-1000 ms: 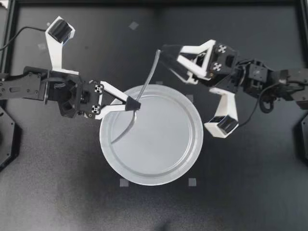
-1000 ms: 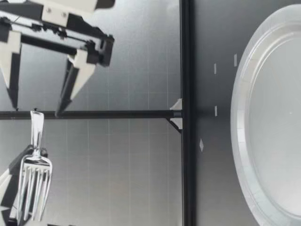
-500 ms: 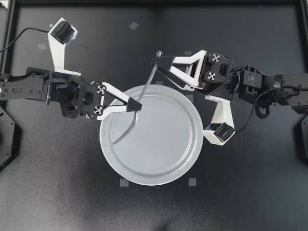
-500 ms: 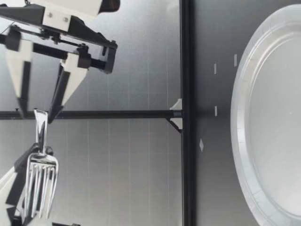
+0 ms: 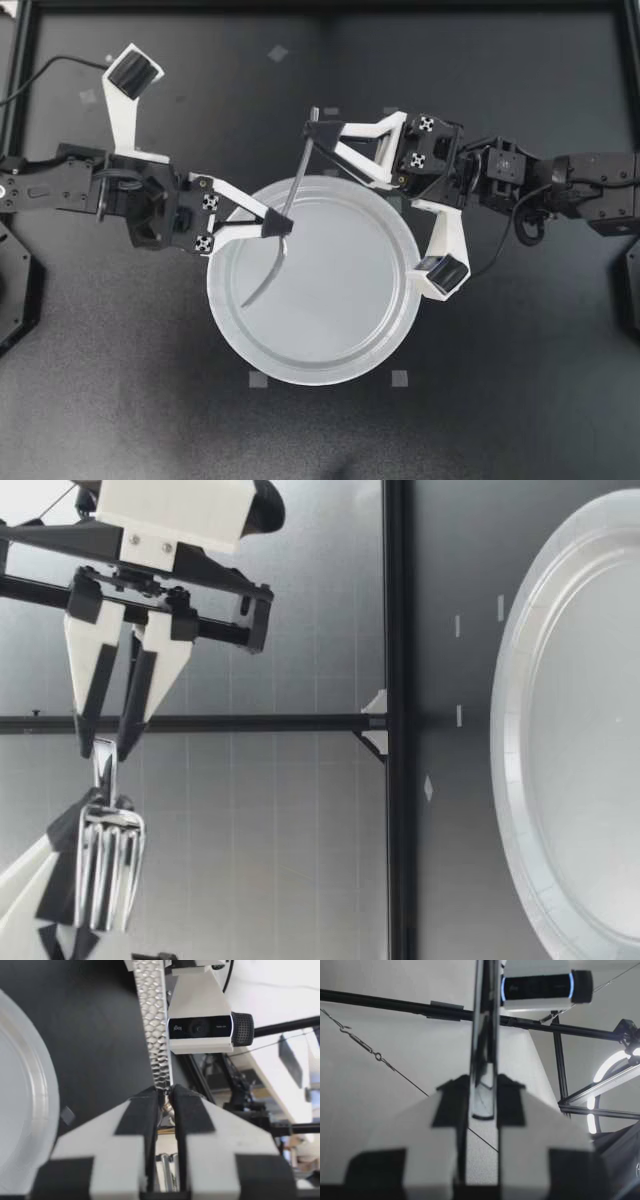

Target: Pick up the fork and place it on the plate.

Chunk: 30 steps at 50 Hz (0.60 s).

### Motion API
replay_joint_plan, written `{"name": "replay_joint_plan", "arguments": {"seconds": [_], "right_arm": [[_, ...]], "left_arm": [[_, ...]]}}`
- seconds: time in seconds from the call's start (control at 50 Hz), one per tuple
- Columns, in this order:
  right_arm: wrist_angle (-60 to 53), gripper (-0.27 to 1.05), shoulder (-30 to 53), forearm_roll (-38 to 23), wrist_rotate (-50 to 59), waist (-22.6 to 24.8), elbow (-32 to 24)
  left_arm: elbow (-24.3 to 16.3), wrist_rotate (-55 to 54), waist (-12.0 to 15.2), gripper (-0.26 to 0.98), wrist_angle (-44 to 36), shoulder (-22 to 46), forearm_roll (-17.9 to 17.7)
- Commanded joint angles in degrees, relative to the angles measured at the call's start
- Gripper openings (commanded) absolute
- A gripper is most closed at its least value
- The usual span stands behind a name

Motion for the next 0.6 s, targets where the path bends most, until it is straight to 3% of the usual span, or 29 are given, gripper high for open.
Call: {"name": "replay_joint_plan", "arguments": {"seconds": [0.0,0.18,0.5,0.58], "right_arm": [[0.44,0.07,-0.53,-0.09,0.35,0.44,-0.97],[0.79,0.07,-0.53,-0.09,0.79,0.79,-0.97],[0.88,0.07,-0.97,0.26,3.87,1.58,-0.7],[0.97,0.07,-1.58,0.88,7.21,2.11,-0.18]], "left_arm": [[-0.7,2.46,0.09,0.02,-1.23,-1.41,0.35],[-0.09,7.38,0.09,0.17,-1.23,-1.41,0.26],[2.11,8.61,0.09,0.73,-4.48,-2.02,0.35],[3.25,9.93,0.09,0.81,-5.89,-2.81,0.7]]}}
